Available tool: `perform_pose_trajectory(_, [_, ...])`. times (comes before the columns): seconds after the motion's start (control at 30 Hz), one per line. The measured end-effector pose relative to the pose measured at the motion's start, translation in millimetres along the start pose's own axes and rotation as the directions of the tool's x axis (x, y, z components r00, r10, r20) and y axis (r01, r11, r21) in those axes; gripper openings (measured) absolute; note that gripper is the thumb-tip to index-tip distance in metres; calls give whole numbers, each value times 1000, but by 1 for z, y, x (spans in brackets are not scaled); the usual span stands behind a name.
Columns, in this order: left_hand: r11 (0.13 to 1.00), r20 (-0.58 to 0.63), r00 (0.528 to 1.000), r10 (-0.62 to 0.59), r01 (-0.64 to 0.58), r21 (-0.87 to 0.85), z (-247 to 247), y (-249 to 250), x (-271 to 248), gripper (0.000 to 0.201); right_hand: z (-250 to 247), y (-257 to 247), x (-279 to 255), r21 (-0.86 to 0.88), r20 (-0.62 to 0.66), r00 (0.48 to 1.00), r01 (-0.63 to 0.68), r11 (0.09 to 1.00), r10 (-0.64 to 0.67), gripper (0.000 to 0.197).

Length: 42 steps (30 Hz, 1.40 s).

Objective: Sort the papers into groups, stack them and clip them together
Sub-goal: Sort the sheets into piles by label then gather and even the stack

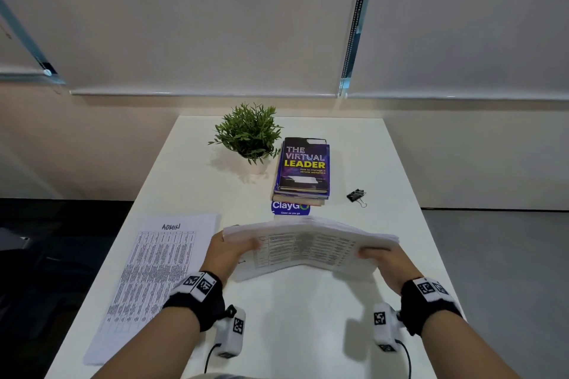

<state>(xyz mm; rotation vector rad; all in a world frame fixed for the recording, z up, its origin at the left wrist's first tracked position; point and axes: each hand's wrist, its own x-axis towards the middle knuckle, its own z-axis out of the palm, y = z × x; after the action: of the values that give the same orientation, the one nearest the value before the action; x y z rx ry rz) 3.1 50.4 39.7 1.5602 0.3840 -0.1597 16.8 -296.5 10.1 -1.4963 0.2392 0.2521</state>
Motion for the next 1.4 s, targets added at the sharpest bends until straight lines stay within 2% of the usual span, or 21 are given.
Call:
perform_pose_trajectory(0.07, [999,18,999,32,-33,29,-5,3,-3,33,-5,1,0,-15,4,1000,-17,1000,17,51])
perform_pose_trajectory(0.17, [1000,-1,1000,-23,23,4,-7,-8,-3,35,-6,11,-2,-48,-9,998,-65,997,65,60])
perform_pose_trajectory(0.3, [998,-37,998,-51,50,-29,1,-8,-1,39,10,1,-5,-89,17,998,55,995,-53,52])
perform_pose_trajectory(0.37, [999,-45,999,-13,12,-31,0,-2,-2,35,11,-6,-5,-62,45,996,75,995,-72,52])
perform_pose_trajectory(0.43, [1000,-7,1000,11,-11,-7,-5,1,-3,32,7,-6,-5,-50,-4,999,48,998,-48,58])
perform_pose_trajectory(0.53, [1000,13,1000,-20,20,4,-9,-4,-5,34,6,1,-4,-75,-21,1000,6,997,-8,65])
perform_pose_trajectory(0.63, [1000,-25,999,-28,28,8,-3,-9,0,38,14,0,-1,-72,23,1000,23,997,-21,60])
perform_pose_trajectory(0.77, [996,-86,992,-87,87,-6,-2,-12,3,40,10,5,2,-86,-8,1000,4,996,-5,51])
perform_pose_trajectory(0.87, [993,-114,987,-115,119,24,2,-13,0,38,3,9,-1,-165,-34,999,-37,986,31,57])
perform_pose_trajectory(0.93, [992,-146,986,-81,94,88,5,0,-2,27,-3,-7,-3,-172,-82,996,-32,985,18,65])
perform_pose_trajectory(0.97, [989,-140,990,-34,54,139,6,9,-2,20,-5,-21,-3,-188,-141,990,-35,982,8,75])
perform_pose_trajectory(1.03, [969,-89,993,77,-54,243,9,34,-2,17,-5,-54,-4,-333,-225,969,20,943,-100,97])
perform_pose_trajectory(1.1, [931,2,985,175,-166,325,15,60,-5,19,13,-87,-6,-540,-145,956,140,830,-255,106])
perform_pose_trajectory(1.13, [904,50,975,214,-218,368,20,70,-5,19,29,-102,-8,-637,-51,952,202,744,-302,104])
perform_pose_trajectory(1.2, [851,126,955,268,-296,434,33,87,-5,16,60,-121,-5,-757,142,941,303,579,-306,94])
perform_pose_trajectory(1.23, [829,150,946,287,-324,457,39,93,-5,12,73,-126,-3,-782,222,937,336,525,-269,83])
perform_pose_trajectory(1.3, [790,187,933,306,-359,497,50,103,-8,15,90,-132,1,-834,324,931,365,415,-167,42])
perform_pose_trajectory(1.33, [774,209,930,303,-368,515,52,108,-10,16,93,-134,1,-856,331,936,353,378,-123,18])
perform_pose_trajectory(1.37, [763,224,928,297,-371,529,51,111,-11,15,91,-137,1,-855,327,941,333,397,-87,11])
perform_pose_trajectory(1.4, [762,229,932,279,-361,538,47,114,-11,12,84,-138,0,-838,309,949,304,453,-66,20])
